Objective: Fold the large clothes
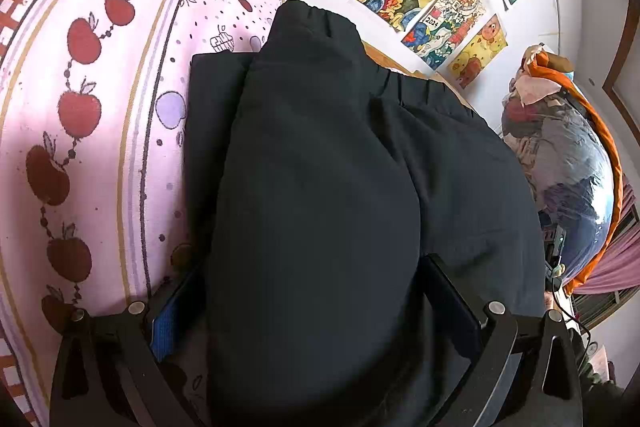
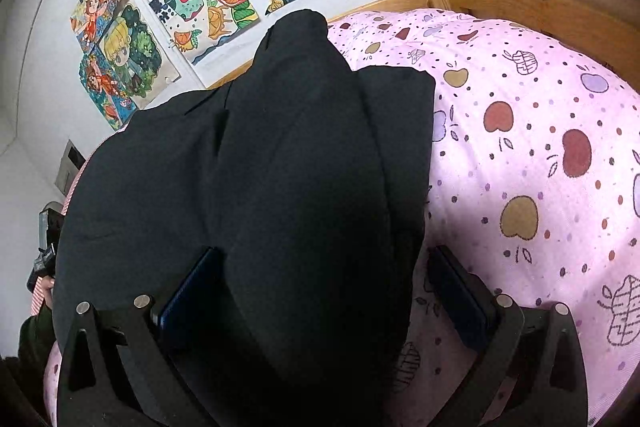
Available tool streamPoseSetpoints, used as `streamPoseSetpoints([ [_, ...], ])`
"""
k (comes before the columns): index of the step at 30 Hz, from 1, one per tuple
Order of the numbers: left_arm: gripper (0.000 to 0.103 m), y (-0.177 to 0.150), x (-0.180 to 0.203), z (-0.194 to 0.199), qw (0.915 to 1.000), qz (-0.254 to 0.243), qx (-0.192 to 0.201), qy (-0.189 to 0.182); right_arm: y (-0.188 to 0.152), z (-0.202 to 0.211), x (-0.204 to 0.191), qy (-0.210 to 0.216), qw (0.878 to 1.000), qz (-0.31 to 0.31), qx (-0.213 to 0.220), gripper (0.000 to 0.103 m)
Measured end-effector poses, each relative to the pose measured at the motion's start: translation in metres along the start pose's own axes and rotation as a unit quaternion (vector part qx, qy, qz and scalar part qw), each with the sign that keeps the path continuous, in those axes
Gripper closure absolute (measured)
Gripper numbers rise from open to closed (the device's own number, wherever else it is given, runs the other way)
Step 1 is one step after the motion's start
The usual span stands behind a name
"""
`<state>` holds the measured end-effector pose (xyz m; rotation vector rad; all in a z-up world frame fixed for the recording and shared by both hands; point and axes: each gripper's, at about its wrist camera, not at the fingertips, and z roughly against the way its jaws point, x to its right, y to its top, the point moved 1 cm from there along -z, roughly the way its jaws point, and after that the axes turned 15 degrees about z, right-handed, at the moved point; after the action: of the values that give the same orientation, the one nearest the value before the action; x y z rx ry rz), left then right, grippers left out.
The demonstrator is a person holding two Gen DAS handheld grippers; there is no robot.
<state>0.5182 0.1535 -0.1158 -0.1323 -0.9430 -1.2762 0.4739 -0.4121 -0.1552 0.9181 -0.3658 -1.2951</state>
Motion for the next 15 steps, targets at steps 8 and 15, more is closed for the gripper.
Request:
streamPoseSetpoints([
  [8, 0.0, -0.001, 0.0, -0.001, 1.0, 0.001, 0.0, 0.002, 0.001, -0.004, 0.001, 0.002, 1.0, -0.004, -0.016, 0.001],
  [15, 0.0, 0.002, 0.002, -0.004, 0.999, 0.014, -0.041, 0.009, 0.018, -0.011, -0.004, 0.018, 0.996, -0.017, -0.084, 0.001],
])
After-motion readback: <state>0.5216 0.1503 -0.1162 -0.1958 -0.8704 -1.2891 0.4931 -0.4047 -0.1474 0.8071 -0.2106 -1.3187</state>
